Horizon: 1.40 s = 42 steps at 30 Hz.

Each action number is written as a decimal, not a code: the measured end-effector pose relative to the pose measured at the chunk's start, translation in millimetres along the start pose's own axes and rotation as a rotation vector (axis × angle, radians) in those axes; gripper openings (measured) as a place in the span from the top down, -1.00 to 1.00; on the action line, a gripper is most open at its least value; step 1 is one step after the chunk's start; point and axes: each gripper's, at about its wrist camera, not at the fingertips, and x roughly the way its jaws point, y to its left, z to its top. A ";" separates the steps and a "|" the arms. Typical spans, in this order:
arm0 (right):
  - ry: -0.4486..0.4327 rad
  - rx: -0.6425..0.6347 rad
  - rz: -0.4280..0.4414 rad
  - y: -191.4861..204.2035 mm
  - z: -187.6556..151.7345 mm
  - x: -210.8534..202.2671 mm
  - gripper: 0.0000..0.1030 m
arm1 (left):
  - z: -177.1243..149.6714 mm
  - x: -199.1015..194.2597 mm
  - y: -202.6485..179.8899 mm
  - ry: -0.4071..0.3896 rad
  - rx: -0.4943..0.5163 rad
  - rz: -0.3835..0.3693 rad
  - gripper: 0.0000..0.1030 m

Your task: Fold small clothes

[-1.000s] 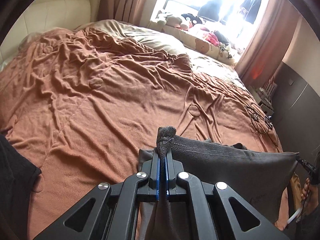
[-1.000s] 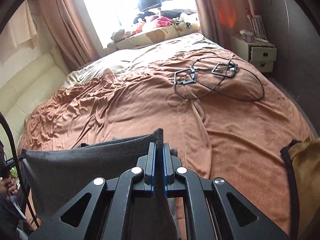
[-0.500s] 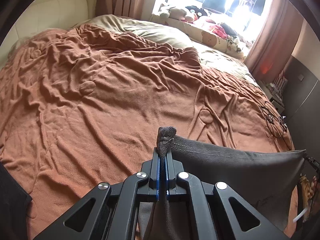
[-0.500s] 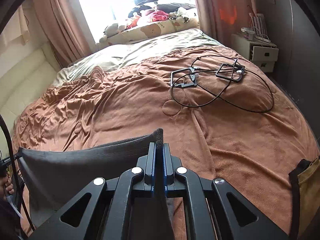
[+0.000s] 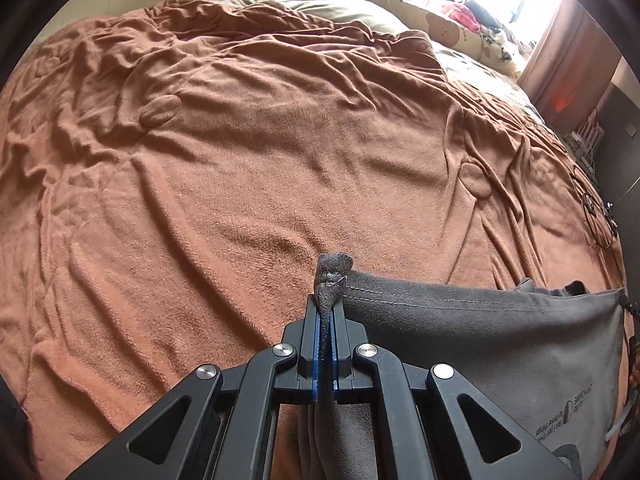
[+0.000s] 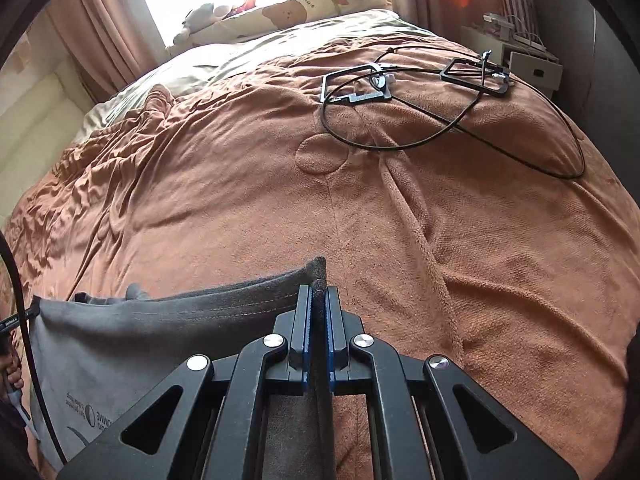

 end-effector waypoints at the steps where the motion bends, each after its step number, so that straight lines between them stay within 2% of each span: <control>1: -0.002 -0.001 -0.004 0.3 0.8 1.2 0.96 | -1.0 -1.4 -0.3 -0.009 0.004 0.003 0.93; 8: -0.087 0.012 -0.018 1.3 -7.4 -20.6 0.96 | 2.1 -30.4 -2.2 -0.118 -0.003 -0.013 0.93; 14: -0.122 0.024 -0.021 -1.0 -8.9 -30.1 0.96 | 11.4 -31.6 -0.9 -0.127 -0.025 -0.011 0.93; 22: -0.079 0.031 -0.044 -1.6 6.5 12.1 0.96 | 22.1 6.4 -6.3 -0.074 -0.014 0.054 0.93; 27: 0.043 0.016 -0.059 0.9 10.0 58.2 0.95 | 18.6 46.9 -7.3 0.064 -0.011 0.094 0.90; 29: 0.094 0.013 -0.065 1.1 10.6 69.2 0.94 | 17.5 48.4 -9.2 0.066 0.010 0.110 0.86; 31: 0.102 0.024 -0.046 0.5 13.5 66.5 0.93 | 18.9 46.7 -9.4 0.089 0.018 0.135 0.68; 33: 0.127 0.042 -0.011 -1.7 16.0 62.6 0.92 | 20.4 39.6 -8.1 0.095 0.020 0.174 0.17; 34: 0.128 0.044 -0.004 -2.9 17.0 58.9 0.90 | 20.5 33.3 -6.9 0.081 0.021 0.188 0.08; 35: 0.124 0.045 0.000 -3.5 17.6 53.9 0.81 | 20.2 28.0 -6.3 0.065 0.019 0.190 -0.01; 37: 0.116 0.053 0.003 -7.6 18.8 44.2 0.45 | 17.8 14.4 -0.1 0.049 -0.015 0.171 -0.12; 38: 0.105 0.062 0.008 -9.5 18.3 37.6 0.13 | 16.1 9.3 3.6 0.048 -0.031 0.162 -0.13; 39: 0.093 0.069 0.016 -10.7 16.7 30.1 -0.07 | 13.6 3.3 6.4 0.046 -0.046 0.150 -0.13; 42: 0.068 0.054 0.028 -6.9 10.0 7.9 -0.08 | 6.6 -11.2 6.7 0.042 -0.041 0.126 -0.13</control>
